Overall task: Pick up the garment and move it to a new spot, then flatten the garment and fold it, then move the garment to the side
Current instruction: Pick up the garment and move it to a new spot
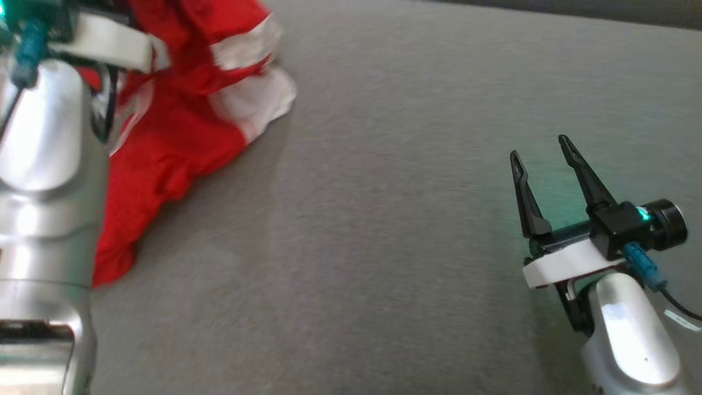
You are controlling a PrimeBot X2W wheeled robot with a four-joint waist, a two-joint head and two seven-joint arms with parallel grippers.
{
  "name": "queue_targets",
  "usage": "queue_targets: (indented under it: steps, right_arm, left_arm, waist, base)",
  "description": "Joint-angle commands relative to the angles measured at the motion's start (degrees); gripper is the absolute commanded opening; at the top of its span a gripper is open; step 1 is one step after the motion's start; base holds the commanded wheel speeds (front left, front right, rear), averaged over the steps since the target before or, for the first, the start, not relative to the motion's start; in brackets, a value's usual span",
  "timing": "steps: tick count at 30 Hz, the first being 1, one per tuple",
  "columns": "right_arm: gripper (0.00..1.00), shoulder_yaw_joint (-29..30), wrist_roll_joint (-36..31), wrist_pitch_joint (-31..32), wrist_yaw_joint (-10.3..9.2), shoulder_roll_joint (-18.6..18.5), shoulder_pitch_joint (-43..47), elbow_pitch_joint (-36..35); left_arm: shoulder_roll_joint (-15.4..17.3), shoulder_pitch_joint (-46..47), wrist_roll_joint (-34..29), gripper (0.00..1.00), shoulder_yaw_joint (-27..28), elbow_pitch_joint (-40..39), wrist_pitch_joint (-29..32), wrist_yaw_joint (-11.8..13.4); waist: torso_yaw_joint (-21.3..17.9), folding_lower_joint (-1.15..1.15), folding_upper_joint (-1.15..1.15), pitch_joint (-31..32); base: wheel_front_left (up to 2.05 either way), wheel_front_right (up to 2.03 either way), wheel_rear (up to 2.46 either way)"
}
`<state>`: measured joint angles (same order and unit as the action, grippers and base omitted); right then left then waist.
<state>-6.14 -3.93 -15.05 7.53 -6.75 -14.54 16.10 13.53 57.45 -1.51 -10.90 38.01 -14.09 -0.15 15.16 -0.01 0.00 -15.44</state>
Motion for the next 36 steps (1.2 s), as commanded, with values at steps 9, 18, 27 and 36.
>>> queue_targets:
  steps: [9,18,27,36]
  right_arm:
    - [1.00,-0.4,0.8,0.0,-0.04,3.3,3.6,-2.8]
    - [1.00,-2.6,3.0,0.0,-0.04,3.8,4.3,-5.1]
    - [1.00,-4.6,5.6,0.0,-0.04,3.9,3.1,-5.0]
    - [1.00,-6.1,6.4,0.0,-0.04,3.9,3.8,-1.6]
  left_arm:
    - [2.9,6.7,0.0,0.00,-2.7,-12.6,6.4,-4.5]
    - [0.0,4.8,6.3,0.00,-4.6,-18.0,12.3,-6.4]
    - [-5.2,-10.8,12.9,0.11,-7.0,-8.9,8.3,-6.7]
    - [-8.6,-28.0,14.6,1.00,-5.6,-2.7,-0.9,-1.3]
  waist:
    - [-19.6,0.01,0.00,12.3]
    - [-31.8,0.01,0.00,13.3]
    - [-36.2,0.01,0.00,8.1]
    - [-31.5,0.01,0.00,5.0]
  base:
    - [0.00,0.00,0.00]
    - [0.00,0.00,0.00]
    - [0.00,0.00,0.00]
    - [0.00,0.00,0.00]
